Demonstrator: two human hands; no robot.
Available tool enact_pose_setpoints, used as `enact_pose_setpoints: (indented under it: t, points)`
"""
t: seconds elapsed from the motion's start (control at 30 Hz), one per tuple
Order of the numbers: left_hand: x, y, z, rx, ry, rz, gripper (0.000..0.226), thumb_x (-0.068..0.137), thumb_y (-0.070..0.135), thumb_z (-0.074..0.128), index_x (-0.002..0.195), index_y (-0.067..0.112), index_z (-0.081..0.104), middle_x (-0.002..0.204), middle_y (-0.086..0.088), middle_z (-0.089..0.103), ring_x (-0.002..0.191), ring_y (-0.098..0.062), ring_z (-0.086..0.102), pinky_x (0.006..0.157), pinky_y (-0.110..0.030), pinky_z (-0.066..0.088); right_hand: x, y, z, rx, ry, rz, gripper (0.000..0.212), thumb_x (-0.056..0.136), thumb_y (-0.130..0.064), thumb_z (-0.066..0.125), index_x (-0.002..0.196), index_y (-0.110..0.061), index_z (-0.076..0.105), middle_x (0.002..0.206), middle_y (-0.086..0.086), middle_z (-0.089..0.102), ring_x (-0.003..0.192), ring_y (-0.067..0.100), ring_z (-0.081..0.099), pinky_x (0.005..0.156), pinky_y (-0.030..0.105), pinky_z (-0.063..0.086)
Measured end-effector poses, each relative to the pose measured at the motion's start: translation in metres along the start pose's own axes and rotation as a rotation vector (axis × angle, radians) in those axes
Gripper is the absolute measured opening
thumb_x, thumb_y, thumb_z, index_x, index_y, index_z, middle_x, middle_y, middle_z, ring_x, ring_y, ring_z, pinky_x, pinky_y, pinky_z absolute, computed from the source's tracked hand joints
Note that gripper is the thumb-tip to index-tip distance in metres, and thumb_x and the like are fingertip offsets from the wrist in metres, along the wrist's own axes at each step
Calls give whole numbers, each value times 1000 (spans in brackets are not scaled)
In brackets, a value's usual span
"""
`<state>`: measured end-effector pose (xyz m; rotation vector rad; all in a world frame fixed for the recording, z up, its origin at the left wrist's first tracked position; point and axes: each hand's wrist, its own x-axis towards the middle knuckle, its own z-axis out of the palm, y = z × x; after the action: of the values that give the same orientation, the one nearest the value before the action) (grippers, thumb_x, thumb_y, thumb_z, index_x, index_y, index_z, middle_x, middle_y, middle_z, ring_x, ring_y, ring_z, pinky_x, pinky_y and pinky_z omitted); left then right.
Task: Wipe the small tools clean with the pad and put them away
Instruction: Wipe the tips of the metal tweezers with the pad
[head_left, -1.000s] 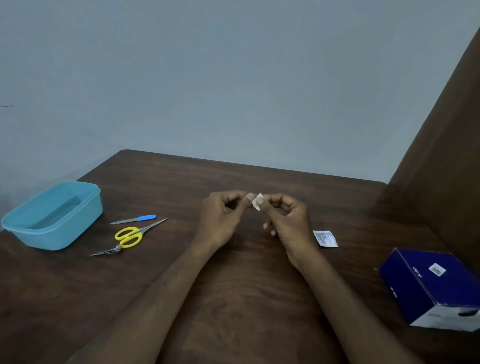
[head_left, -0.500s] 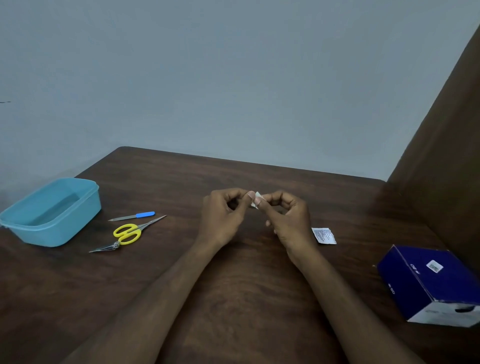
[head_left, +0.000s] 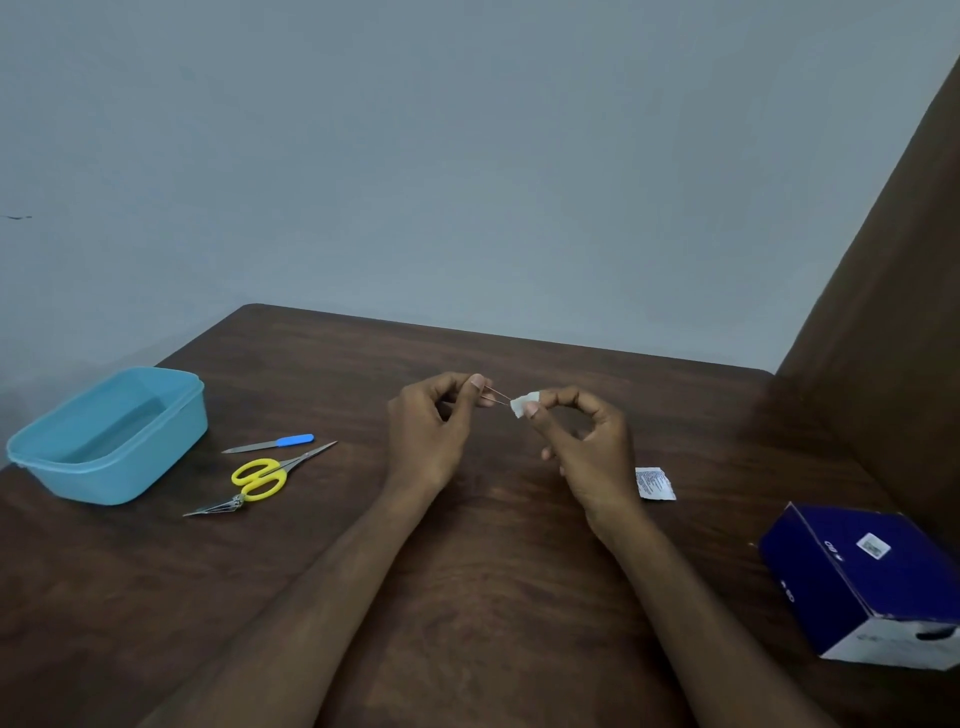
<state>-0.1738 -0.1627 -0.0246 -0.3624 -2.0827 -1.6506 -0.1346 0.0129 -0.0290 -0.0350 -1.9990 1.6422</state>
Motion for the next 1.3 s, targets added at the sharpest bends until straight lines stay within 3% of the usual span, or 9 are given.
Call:
enact_pose_setpoints:
  t: [0.1, 0.2, 0.37, 0.5, 0.7, 0.9, 1.07, 1.2, 1.3]
  points:
    - [0, -3, 1, 18, -61, -1, 20, 104, 29, 70, 90, 26, 85, 84, 21, 80, 82, 1, 76, 79, -28, 61, -2, 4, 1, -311, -21, -330, 11, 85, -36, 87, 85, -31, 77, 101, -14, 69, 50, 12, 49, 52, 30, 43]
    - [-3, -3, 3, 74, -126, 20, 20, 104, 35, 70, 92, 29, 85, 82, 20, 80, 79, 0, 75, 71, -33, 60, -9, -1, 7, -343, -45, -428, 9, 87, -30, 86, 87, -30, 77, 101, -16, 69, 48, 12, 48, 49, 26, 39]
    - [-1, -8, 1, 153, -65, -10, 23, 103, 46, 67, 89, 38, 82, 83, 29, 77, 78, 0, 73, 73, -40, 62, -1, 2, -2, -136, 130, -114, 19, 87, -23, 85, 76, -25, 69, 87, -14, 79, 46, 13, 58, 47, 27, 42]
    - [1, -6, 0, 169, -25, -41, 23, 104, 45, 66, 90, 38, 82, 83, 30, 77, 74, 2, 72, 75, -37, 62, 4, 6, -6, 66, 28, 152, 15, 84, -21, 89, 82, -17, 75, 87, 0, 81, 61, 9, 60, 43, 25, 41]
    - [1, -7, -1, 106, -30, -40, 21, 104, 39, 68, 91, 34, 83, 83, 26, 78, 79, 1, 74, 74, -33, 60, 3, 6, -7, 23, -66, 143, 14, 86, -27, 89, 87, -17, 80, 98, -6, 81, 61, 15, 64, 52, 29, 50]
    - [-3, 0, -1, -114, -96, -4, 16, 105, 26, 70, 108, 22, 84, 86, 16, 79, 71, -1, 68, 60, -18, 51, 0, -3, -7, 117, -102, 149, 13, 94, -15, 80, 99, -5, 75, 90, 7, 82, 45, 5, 56, 41, 17, 39]
    - [0, -8, 3, -209, -147, -106, 16, 104, 21, 70, 113, 20, 84, 92, -1, 80, 78, -6, 69, 63, -26, 59, 5, 3, -8, 42, 25, 44, 12, 86, -24, 90, 89, -18, 80, 92, -5, 82, 55, 20, 62, 52, 36, 50]
    - [1, -7, 4, -382, -111, -189, 16, 102, 12, 72, 115, 11, 81, 98, -9, 82, 85, -7, 73, 72, -21, 61, 0, 0, -12, -153, 35, -195, 8, 86, -24, 89, 85, -27, 82, 76, -19, 77, 46, 4, 60, 49, 20, 44]
    - [2, -4, 4, -501, -83, -241, 17, 99, 7, 73, 116, 4, 79, 102, -11, 83, 91, -13, 79, 82, -21, 63, -2, 0, -12, -338, 66, -347, 7, 86, -31, 89, 87, -34, 82, 56, -15, 65, 42, 13, 52, 48, 30, 42]
